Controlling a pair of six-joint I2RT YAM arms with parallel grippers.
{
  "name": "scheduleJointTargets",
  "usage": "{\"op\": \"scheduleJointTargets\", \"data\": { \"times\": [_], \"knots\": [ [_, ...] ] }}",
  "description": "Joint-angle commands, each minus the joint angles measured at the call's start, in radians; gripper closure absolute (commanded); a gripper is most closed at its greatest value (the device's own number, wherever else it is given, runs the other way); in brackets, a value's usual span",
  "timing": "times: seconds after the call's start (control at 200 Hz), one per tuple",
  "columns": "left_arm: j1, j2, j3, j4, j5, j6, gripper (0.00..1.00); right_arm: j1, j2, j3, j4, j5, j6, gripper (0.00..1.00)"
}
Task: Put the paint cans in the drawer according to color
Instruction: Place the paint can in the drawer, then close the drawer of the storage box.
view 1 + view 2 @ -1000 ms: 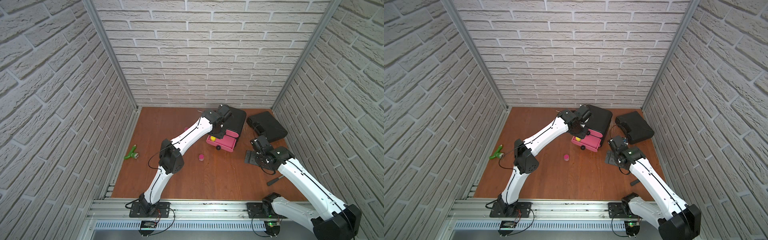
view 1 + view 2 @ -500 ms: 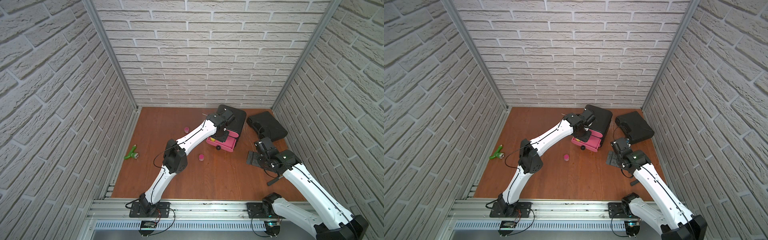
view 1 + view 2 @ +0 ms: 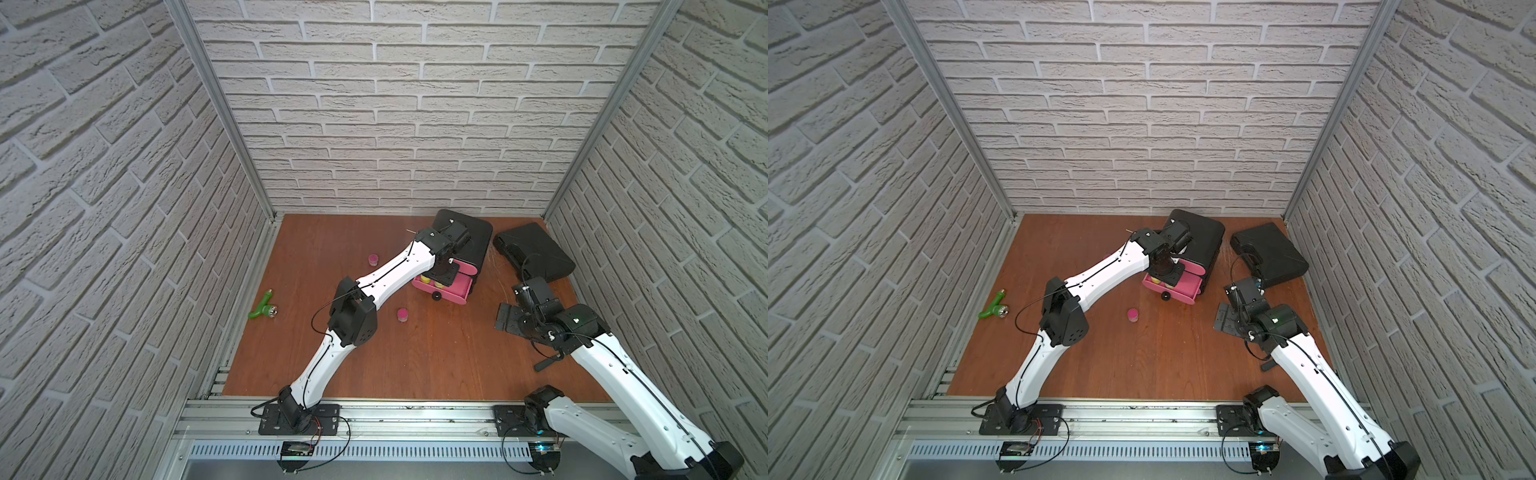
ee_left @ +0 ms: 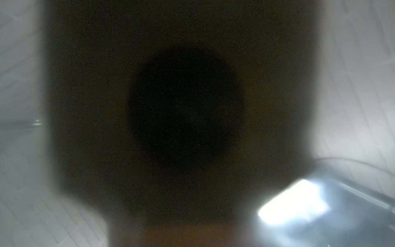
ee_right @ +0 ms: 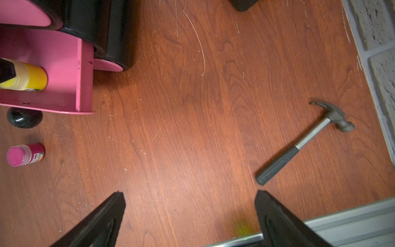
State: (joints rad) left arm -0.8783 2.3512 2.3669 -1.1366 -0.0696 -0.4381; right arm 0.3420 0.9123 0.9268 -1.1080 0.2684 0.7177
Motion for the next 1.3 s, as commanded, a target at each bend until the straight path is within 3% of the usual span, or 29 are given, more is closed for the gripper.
{"op": "scheduleJointTargets", "data": {
  "times": [0.0, 0.135, 0.265, 0.495, 0.745, 0.87, 0.97, 1.295],
  "knots": [
    [-0.002, -0.017, 0.021, 0.016, 0.01, 0.006, 0.53, -0.003, 0.007, 0.04, -0.004, 0.005, -0.025, 0.0],
    [0.011, -0.092, -0.008, 0.034, 0.013, -0.039, 0.53, -0.003, 0.044, 0.098, 0.046, -0.065, -0.075, 0.0],
    [0.042, -0.227, -0.136, 0.129, 0.017, -0.114, 0.56, -0.003, 0.115, 0.171, 0.106, -0.139, -0.078, 0.01],
    [0.106, -0.481, -0.499, 0.32, 0.05, -0.231, 0.65, -0.028, 0.338, 0.397, 0.182, -0.154, -0.144, 0.02],
    [0.091, -0.673, -0.865, 0.511, 0.036, -0.231, 0.75, -0.106, 0.651, 0.711, 0.266, -0.189, -0.191, 0.05],
    [0.064, -0.711, -0.995, 0.629, 0.053, -0.193, 0.75, -0.129, 0.812, 0.888, 0.254, -0.207, -0.195, 0.05],
    [0.053, -0.703, -1.065, 0.723, 0.084, -0.152, 0.69, -0.149, 0.905, 0.984, 0.267, -0.235, -0.187, 0.05],
    [0.037, -0.668, -1.192, 0.91, 0.06, -0.092, 0.76, -0.197, 1.127, 1.204, 0.313, -0.279, -0.185, 0.06]
  ]
}}
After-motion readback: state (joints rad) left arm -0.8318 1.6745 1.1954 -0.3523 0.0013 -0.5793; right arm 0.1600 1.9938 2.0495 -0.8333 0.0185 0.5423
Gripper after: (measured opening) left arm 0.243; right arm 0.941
